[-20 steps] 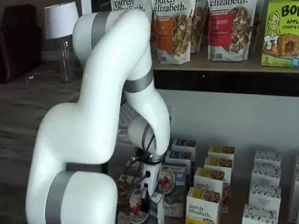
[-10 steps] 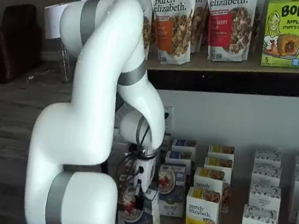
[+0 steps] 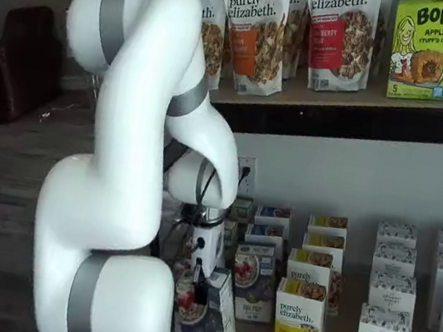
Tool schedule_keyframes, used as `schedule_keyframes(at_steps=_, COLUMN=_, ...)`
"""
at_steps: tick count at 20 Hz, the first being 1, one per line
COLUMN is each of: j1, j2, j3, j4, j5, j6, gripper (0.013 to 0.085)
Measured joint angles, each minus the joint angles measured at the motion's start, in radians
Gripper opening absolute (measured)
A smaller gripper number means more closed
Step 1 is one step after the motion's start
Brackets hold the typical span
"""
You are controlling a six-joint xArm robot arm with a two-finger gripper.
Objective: Pick up the blue and white box that is on the bottom shelf, the second box from the left
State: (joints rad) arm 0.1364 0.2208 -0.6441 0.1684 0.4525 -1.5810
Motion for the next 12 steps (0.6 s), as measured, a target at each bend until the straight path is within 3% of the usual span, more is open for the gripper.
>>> schedule_keyframes(at_steps=12, j1=-0.001, j2=-0.187, j3=0.077, j4=-0.027, j5=0.116, j6=0.032, gripper=0.045)
